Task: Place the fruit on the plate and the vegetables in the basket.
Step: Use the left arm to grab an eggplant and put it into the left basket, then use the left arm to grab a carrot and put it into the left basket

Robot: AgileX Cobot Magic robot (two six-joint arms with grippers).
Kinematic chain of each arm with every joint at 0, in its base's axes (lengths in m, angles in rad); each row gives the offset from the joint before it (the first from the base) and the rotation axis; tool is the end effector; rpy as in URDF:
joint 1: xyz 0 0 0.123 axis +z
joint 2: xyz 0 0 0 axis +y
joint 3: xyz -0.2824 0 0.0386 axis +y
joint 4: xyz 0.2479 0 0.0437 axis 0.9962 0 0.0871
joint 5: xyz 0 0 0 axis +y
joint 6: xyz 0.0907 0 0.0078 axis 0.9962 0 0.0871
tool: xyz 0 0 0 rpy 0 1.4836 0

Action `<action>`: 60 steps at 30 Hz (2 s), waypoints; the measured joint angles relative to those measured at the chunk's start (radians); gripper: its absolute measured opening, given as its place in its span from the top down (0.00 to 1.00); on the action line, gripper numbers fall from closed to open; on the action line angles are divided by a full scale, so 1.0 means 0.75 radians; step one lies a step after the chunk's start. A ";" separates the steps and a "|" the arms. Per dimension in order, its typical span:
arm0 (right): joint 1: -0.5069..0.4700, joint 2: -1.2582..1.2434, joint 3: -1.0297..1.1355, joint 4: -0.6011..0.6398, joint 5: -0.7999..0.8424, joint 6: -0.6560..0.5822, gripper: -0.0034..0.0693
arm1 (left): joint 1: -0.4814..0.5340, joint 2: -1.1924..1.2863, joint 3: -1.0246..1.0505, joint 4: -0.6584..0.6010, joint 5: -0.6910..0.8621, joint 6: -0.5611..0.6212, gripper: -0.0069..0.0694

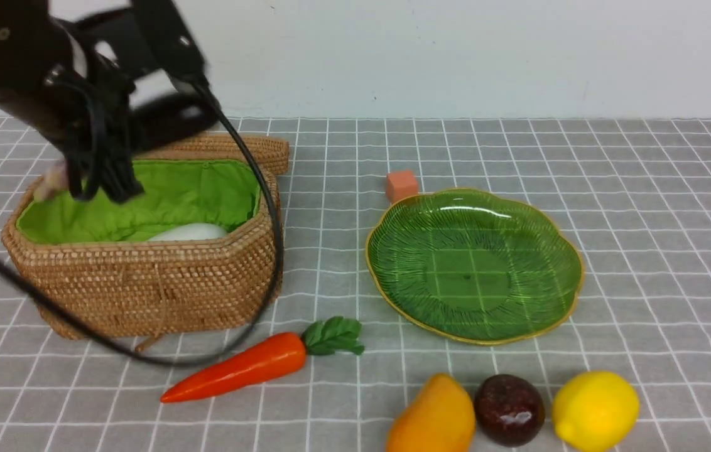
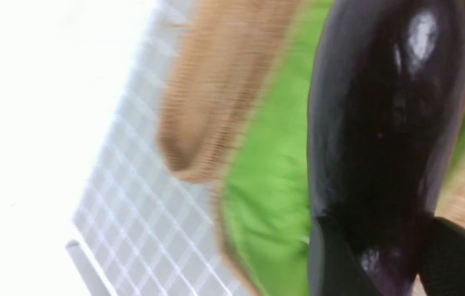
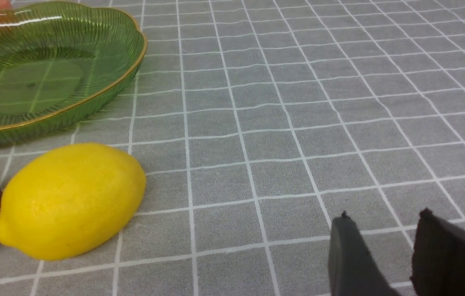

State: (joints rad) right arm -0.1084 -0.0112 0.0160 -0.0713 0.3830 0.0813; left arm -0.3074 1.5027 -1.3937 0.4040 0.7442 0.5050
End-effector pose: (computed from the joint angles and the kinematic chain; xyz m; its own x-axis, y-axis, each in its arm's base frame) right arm 0.0516 -0.0081 0.1740 -0.2915 0.0470 -0.9554 0.1379 0.9904 0.0066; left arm 0.3277 -0.0786 0.3656 -0.3621 0.8472 -0.3888 0.5274 0.5301 0.6640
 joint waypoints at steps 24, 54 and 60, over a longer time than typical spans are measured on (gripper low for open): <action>0.000 0.000 0.000 0.000 0.000 0.000 0.62 | -0.240 0.079 0.069 -0.657 0.240 0.274 0.21; 0.000 0.000 0.000 0.000 0.000 0.000 0.62 | -0.237 0.174 -0.017 -0.430 0.460 0.170 0.49; 0.000 0.000 0.000 0.000 0.000 0.000 0.62 | -0.145 -0.093 -0.088 -0.037 0.170 0.049 0.49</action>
State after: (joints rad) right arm -0.1084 -0.0112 0.0160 -0.0713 0.3830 0.0813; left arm -0.4159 1.4333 -1.4598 0.3764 0.8716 0.5420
